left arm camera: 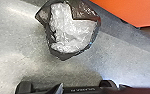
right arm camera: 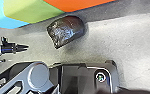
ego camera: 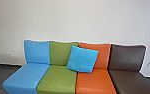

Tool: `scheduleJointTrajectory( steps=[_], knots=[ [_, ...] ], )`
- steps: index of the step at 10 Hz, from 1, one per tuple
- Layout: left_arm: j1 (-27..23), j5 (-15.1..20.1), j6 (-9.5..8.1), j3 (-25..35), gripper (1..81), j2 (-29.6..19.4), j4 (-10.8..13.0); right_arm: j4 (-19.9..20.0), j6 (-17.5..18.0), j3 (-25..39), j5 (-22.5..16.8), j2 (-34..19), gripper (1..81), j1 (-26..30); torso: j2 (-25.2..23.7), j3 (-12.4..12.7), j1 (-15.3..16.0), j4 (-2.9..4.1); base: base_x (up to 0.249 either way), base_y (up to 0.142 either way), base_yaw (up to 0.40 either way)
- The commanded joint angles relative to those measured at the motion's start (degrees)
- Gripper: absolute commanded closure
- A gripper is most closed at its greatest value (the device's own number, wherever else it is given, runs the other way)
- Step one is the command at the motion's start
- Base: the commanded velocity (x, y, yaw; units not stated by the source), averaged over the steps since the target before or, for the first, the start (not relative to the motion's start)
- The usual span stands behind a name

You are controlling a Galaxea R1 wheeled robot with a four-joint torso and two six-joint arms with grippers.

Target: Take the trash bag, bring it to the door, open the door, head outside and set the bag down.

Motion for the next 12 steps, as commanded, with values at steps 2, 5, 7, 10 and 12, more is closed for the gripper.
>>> scheduleJointTrajectory(
  steps=[2,5,7,10,12],
  knots=[
    [-7.38,3.62,-1.33,0.42,1.0,-0.52,-1.58,1.16,0.04,1.65,-3.32,-3.77,1.0,3.39,-7.54,0.00,4.83,0.00,0.000,0.000,0.000],
    [-7.65,3.62,-1.94,0.42,1.0,-0.43,-1.94,1.25,0.04,2.00,-3.32,-4.73,1.0,4.00,-13.33,-4.53,8.44,0.00,0.000,0.000,0.000],
    [-7.73,3.62,-1.94,0.42,1.0,-0.43,-2.02,1.25,0.04,3.05,-3.32,-6.05,1.0,4.88,-16.50,-6.13,10.38,0.00,0.000,0.000,0.000],
    [-7.73,3.62,-1.94,0.42,1.0,-0.87,-2.29,1.33,0.04,3.49,-3.76,-7.19,1.0,5.93,-21.66,-10.94,13.66,0.00,0.000,0.000,0.000],
    [-8.70,3.62,-1.94,0.59,1.0,-0.79,-2.29,1.60,0.04,3.67,-4.20,-7.19,1.0,6.63,-25.53,-14.59,16.11,0.00,0.000,0.000,0.000]
  ],
)
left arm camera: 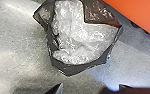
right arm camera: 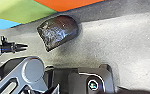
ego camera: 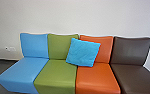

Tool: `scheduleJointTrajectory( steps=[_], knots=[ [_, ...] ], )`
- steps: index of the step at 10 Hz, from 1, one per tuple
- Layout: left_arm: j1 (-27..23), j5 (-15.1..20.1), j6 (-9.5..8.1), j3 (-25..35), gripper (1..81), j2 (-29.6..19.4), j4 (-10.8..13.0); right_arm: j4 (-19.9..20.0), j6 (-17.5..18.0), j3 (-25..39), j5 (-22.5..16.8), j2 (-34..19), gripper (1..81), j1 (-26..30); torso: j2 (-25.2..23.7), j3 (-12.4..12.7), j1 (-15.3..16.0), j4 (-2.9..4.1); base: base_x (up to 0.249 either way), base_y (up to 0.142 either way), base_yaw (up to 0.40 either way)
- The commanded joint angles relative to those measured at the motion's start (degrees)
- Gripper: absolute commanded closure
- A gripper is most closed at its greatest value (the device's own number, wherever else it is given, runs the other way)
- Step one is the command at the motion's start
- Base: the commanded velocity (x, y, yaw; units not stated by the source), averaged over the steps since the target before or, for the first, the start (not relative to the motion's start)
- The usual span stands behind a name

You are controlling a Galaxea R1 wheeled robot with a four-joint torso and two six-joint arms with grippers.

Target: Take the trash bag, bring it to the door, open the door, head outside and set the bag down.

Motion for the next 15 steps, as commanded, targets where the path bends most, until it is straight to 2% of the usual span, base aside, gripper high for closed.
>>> scheduleJointTrajectory(
  steps=[1,2,3,5,8,10,11,13,15],
  knots=[
    [-7.04,3.49,-0.22,0.48,1.0,-0.55,-1.13,1.40,0.04,1.42,-3.51,-3.80,1.0,4.00,-5.57,-5.08,3.61,0.00,0.000,0.000,0.000],
    [-7.83,3.57,-0.22,0.40,1.0,-0.20,-0.95,1.40,0.04,1.24,-3.59,-3.72,1.0,4.00,-7.56,-1.70,4.87,0.00,0.000,0.000,0.000],
    [-8.27,3.84,-0.22,0.39,1.0,0.50,-0.95,1.40,0.04,1.24,-3.60,-3.72,1.0,4.00,-9.14,-3.12,5.88,0.00,0.000,0.000,0.000],
    [-8.80,3.75,-0.22,0.39,1.0,2.00,-1.04,1.40,0.04,1.24,-3.86,-3.72,1.0,4.00,-12.07,-4.22,7.76,0.00,0.000,0.000,0.000],
    [-11.61,3.84,-1.36,-1.62,1.0,2.88,-1.04,1.40,0.04,1.33,-3.86,-3.54,1.0,3.92,-17.77,-4.39,11.34,0.00,0.000,0.000,0.000],
    [-12.84,4.01,-1.36,-1.81,1.0,2.97,-0.95,1.32,0.04,1.24,-3.86,-3.37,1.0,3.65,-21.64,-8.62,13.75,0.00,0.000,0.000,0.000],
    [-13.55,4.01,-1.36,-1.98,1.0,2.97,-0.95,1.40,0.04,1.33,-3.86,-3.37,1.0,3.65,-23.28,-9.47,14.77,0.00,0.000,0.000,0.000],
    [-15.74,4.80,-1.36,-2.42,1.0,3.14,-0.95,1.40,0.04,1.51,-3.86,-3.28,1.0,3.65,-26.84,-7.41,17.03,0.00,0.000,0.000,0.000],
    [-16.97,5.33,-1.36,-2.51,1.0,4.28,-0.78,1.40,0.04,1.24,-3.86,-3.02,1.0,3.56,-30.40,-8.04,19.25,0.00,0.000,0.000,0.000]
  ],
)
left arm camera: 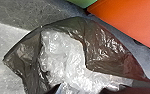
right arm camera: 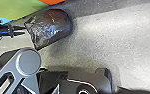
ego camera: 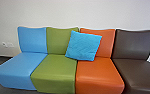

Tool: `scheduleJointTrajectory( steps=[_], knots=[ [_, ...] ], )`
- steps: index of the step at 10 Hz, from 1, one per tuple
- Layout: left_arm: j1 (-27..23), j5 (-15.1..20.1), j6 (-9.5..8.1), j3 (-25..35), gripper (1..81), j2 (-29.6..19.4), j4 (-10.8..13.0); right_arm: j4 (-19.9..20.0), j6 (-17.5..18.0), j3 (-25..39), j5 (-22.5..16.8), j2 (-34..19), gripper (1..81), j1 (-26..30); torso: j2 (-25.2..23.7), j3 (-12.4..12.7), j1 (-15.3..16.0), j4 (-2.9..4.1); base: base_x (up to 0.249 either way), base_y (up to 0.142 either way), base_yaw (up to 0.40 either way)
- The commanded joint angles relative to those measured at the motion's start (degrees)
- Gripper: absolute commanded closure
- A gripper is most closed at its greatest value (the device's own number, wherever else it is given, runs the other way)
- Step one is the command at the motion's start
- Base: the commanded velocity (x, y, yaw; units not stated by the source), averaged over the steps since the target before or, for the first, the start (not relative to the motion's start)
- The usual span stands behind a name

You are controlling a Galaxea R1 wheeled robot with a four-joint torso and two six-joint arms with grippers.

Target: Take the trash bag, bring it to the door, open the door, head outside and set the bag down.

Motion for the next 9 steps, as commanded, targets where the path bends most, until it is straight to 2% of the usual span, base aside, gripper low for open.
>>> scheduleJointTrajectory(
  steps=[1,2,3,4,7,9],
  knots=[
    [-8.26,4.24,-0.11,0.29,1.0,1.21,-0.63,1.09,0.04,0.87,-3.29,-3.31,1.0,3.37,-5.49,0.00,3.56,0.00,0.000,0.000,0.000],
    [-8.26,4.42,-0.02,0.29,1.0,2.35,-0.45,1.01,0.04,0.70,-3.29,-3.03,1.0,3.36,-7.31,-1.20,4.70,0.00,0.000,0.000,0.000],
    [-8.17,4.59,-0.02,0.29,1.0,3.32,-0.36,1.01,-0.05,0.61,-3.29,-3.03,1.0,3.45,-9.33,-4.12,5.96,0.00,0.000,0.000,0.000],
    [-8.17,5.74,-0.02,0.21,1.0,4.37,-0.27,1.01,0.04,0.61,-3.29,-2.86,1.0,3.63,-11.10,-5.87,7.06,0.00,0.000,0.000,0.000],
    [-8.09,5.74,-0.02,0.12,1.0,5.08,-0.27,1.01,0.04,0.52,-3.29,-2.68,1.0,3.72,-16.22,-10.44,10.27,0.00,0.000,0.000,0.000],
    [-7.82,5.74,-0.02,-1.99,1.0,5.08,-0.27,1.01,0.04,0.43,-3.29,-2.59,1.0,3.63,-19.96,-8.52,12.63,0.00,0.000,0.000,0.000]
  ],
)
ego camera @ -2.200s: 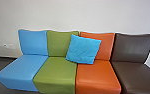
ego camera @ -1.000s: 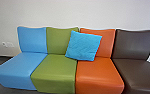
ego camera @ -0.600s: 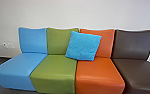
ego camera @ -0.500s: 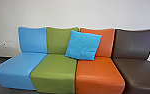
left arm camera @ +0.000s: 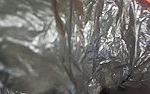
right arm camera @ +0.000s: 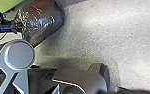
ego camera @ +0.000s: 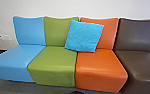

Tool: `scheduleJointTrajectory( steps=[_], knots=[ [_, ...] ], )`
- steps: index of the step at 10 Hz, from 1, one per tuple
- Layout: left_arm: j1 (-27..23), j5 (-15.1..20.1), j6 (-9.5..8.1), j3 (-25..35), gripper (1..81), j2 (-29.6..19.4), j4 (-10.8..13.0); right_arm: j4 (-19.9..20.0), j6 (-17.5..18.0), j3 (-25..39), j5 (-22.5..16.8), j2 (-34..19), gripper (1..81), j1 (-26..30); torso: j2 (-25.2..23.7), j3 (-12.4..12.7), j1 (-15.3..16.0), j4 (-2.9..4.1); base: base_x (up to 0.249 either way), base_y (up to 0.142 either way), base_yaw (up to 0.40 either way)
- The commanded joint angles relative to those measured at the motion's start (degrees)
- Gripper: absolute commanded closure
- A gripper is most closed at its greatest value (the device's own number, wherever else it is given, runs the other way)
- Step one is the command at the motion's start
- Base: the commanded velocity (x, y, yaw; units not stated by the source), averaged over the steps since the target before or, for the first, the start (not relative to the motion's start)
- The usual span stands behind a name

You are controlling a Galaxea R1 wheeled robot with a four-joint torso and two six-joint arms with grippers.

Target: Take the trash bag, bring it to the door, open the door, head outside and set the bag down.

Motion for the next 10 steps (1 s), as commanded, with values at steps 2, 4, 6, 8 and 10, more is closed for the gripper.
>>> scheduleJointTrajectory(
  steps=[2,4,6,8,10],
  knots=[
    [-6.76,3.00,0.04,-2.58,1.0,-0.07,-0.47,1.09,-0.05,0.87,-3.42,-3.92,1.0,3.47,-7.04,-0.44,4.50,0.00,0.000,0.000,0.000],
    [-5.54,2.83,0.13,-3.56,1.0,-0.07,-0.56,1.10,0.04,0.96,-3.42,-3.92,1.0,3.56,-9.01,-3.99,6.82,0.00,0.000,0.000,0.000],
    [-4.04,2.48,0.22,-3.91,1.0,-0.07,-0.65,1.19,0.04,0.95,-3.42,-4.19,1.0,3.65,-7.17,-6.75,4.59,0.00,0.000,0.000,0.000],
    [-3.95,2.65,0.48,-3.92,1.0,-0.60,-0.47,1.70,0.04,1.75,-3.42,-5.32,1.0,4.87,-7.89,-9.75,5.16,0.00,0.000,0.000,0.000],
    [-3.60,2.57,0.57,-4.17,1.0,-0.69,0.14,1.80,0.04,2.28,-3.51,-5.86,1.0,4.97,-7.89,-8.07,5.23,0.00,0.000,0.000,0.000]
  ],
)
